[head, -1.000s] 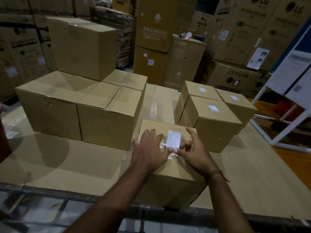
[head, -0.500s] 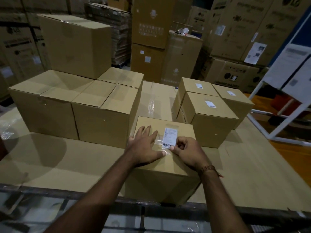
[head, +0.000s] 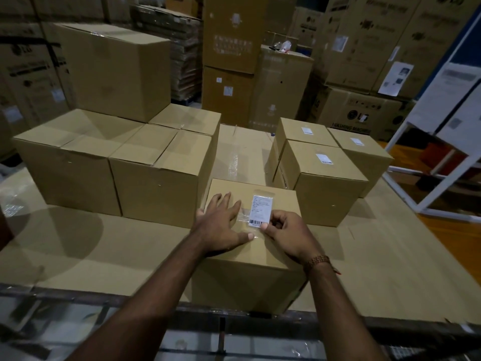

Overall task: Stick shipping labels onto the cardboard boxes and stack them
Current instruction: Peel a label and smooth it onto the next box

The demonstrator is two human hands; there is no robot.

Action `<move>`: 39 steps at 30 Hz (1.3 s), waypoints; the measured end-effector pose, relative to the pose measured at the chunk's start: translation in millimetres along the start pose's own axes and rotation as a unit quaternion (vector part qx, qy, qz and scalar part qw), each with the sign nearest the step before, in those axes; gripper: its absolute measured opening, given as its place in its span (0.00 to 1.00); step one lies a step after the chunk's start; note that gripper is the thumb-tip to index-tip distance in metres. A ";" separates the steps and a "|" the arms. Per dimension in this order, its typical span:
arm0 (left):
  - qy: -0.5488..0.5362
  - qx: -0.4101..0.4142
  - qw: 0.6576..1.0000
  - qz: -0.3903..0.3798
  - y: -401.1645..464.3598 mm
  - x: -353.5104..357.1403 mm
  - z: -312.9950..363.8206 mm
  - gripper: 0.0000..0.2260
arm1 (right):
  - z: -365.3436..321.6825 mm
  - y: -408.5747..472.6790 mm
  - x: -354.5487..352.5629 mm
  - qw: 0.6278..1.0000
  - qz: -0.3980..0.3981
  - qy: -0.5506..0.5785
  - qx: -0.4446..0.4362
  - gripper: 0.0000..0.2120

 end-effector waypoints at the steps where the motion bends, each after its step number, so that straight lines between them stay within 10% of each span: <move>1: 0.002 0.001 1.000 -0.005 0.3 0.6 -0.4 0.47 | -1.0 -0.6 0.3 1.000 -0.002 0.003 -0.002 0.11; 11: 0.002 -0.002 0.998 -0.063 1.5 3.5 -3.2 0.60 | 0.4 -1.4 -0.9 0.999 -0.005 0.028 -0.017 0.12; 39: -0.016 -0.001 0.998 -0.062 -2.0 0.2 -0.5 0.56 | 3.4 -4.3 -7.9 0.988 0.034 0.145 -0.047 0.17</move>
Point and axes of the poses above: each hand's wrist, its own y-axis towards the middle knuckle, its own x-axis out of the palm, z = x × y, the point moved 6 cm from there along y, towards the middle knuckle, and after that the axes turned 2 degrees about x, right-handed, at the moved point
